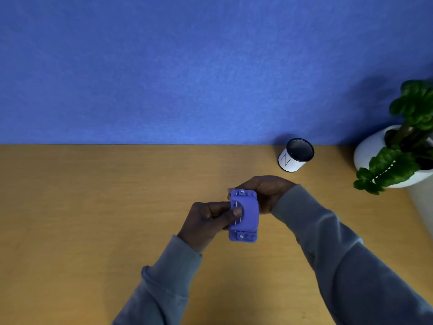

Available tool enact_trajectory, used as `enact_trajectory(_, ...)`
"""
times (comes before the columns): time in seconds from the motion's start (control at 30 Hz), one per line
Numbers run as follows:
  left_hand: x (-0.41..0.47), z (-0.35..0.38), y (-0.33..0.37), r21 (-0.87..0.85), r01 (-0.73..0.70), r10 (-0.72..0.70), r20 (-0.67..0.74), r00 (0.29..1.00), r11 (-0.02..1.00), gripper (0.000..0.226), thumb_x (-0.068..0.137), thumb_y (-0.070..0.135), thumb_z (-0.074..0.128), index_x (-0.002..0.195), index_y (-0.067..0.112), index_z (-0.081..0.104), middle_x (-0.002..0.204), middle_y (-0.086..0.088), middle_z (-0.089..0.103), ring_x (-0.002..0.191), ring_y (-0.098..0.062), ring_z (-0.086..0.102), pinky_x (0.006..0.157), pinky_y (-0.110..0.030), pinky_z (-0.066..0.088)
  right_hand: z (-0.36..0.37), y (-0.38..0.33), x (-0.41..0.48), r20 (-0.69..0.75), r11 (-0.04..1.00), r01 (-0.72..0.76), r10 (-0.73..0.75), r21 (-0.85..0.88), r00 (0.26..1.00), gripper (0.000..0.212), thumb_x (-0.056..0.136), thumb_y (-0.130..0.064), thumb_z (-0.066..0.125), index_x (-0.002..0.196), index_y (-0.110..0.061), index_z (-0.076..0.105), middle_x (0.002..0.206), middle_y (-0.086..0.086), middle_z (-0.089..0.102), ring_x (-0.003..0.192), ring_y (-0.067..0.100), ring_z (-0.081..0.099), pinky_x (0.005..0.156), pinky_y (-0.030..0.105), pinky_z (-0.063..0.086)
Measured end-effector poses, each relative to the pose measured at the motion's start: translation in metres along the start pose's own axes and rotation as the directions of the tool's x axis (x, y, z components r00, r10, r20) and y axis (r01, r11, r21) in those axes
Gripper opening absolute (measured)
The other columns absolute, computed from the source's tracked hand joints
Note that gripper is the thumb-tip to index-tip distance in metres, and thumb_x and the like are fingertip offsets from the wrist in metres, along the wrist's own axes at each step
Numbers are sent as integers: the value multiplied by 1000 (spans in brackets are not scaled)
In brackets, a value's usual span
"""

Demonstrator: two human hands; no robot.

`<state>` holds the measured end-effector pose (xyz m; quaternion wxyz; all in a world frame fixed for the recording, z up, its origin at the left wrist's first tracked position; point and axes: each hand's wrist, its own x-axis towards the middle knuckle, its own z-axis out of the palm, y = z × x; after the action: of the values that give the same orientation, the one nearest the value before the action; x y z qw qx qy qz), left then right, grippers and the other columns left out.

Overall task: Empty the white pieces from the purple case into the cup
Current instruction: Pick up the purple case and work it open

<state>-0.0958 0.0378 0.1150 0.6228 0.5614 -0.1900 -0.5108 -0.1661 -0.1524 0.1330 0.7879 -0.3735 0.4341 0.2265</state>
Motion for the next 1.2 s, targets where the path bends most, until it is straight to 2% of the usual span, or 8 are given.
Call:
enact_trajectory(0.1, -1, -2, -3, -5, 12, -12, -14, 1000, 1000, 32, 76, 35, 80, 99, 13, 83, 100, -22, 79, 95, -34, 75, 87, -53, 60, 1, 5, 1, 47, 999, 7, -10, 54, 999, 13, 67, -10, 85, 76, -6, 77, 77, 10, 74, 65, 22, 72, 66, 36, 63)
enact_trajectory(0.27, -1, -5, -4, -15, 39, -39, -33, 999, 999, 34, 73, 36, 83, 97, 12, 83, 98, -21, 79, 93, -30, 75, 84, -49, 62, -1, 9, 0, 44, 992, 90, -94, 89, 995, 23, 83, -25, 82, 96, -7, 75, 83, 7, 74, 73, 20, 71, 75, 36, 62)
enact_trajectory(0.37, 1, -8, 1, -47, 38, -40, -38, 998, 998, 36, 70, 41, 88, 95, 15, 84, 92, -10, 81, 89, -24, 77, 75, -34, 61, -3, 22, -2, -89, 959, 246, -235, 143, 968, 40, 91, -36, 71, 115, -4, 75, 101, 11, 73, 90, 25, 66, 87, 39, 54)
enact_trajectory(0.47, 5, -14, 7, -101, 34, -42, -78, 996, 994, 40, 66, 40, 87, 94, 11, 83, 90, -9, 81, 84, -21, 77, 72, -30, 60, -8, 50, -8, -158, 894, 410, -385, 179, 909, 47, 98, -37, 61, 126, -1, 68, 118, 19, 68, 99, 29, 62, 84, 37, 52)
enact_trajectory(0.57, 10, -18, 12, -120, 29, -41, -102, 994, 992, 32, 74, 32, 84, 94, 8, 82, 90, -10, 80, 84, -22, 76, 72, -32, 61, -5, 84, -20, -84, 857, 494, -487, 149, 869, 42, 99, -35, 57, 128, -7, 69, 128, 18, 69, 110, 29, 66, 93, 39, 53)
enact_trajectory(0.67, 14, -20, 15, -100, 37, -49, -123, 991, 994, 25, 79, 30, 82, 92, 8, 82, 87, -8, 79, 82, -22, 75, 72, -33, 60, 4, 104, -27, -29, 825, 550, -551, 131, 834, 42, 91, -32, 67, 128, -12, 70, 127, 15, 72, 113, 28, 70, 92, 35, 57)
enact_trajectory(0.93, 18, -18, 19, -102, 42, -54, -119, 991, 994, 28, 75, 33, 82, 88, 8, 82, 85, -10, 80, 79, -22, 76, 69, -32, 61, 9, 102, -27, -58, 747, 650, -649, 142, 759, 34, 90, -10, 66, 123, -5, 73, 116, 20, 76, 104, 25, 74, 88, 30, 58)
enact_trajectory(1.2, 24, -18, 19, -143, 70, -88, -119, 989, 987, 25, 75, 32, 83, 84, 9, 82, 80, -9, 79, 74, -21, 75, 68, -32, 61, 8, 101, -25, -93, 698, 714, -708, 53, 700, 31, 89, -12, 67, 118, -12, 76, 107, 16, 79, 100, 26, 75, 86, 31, 59)
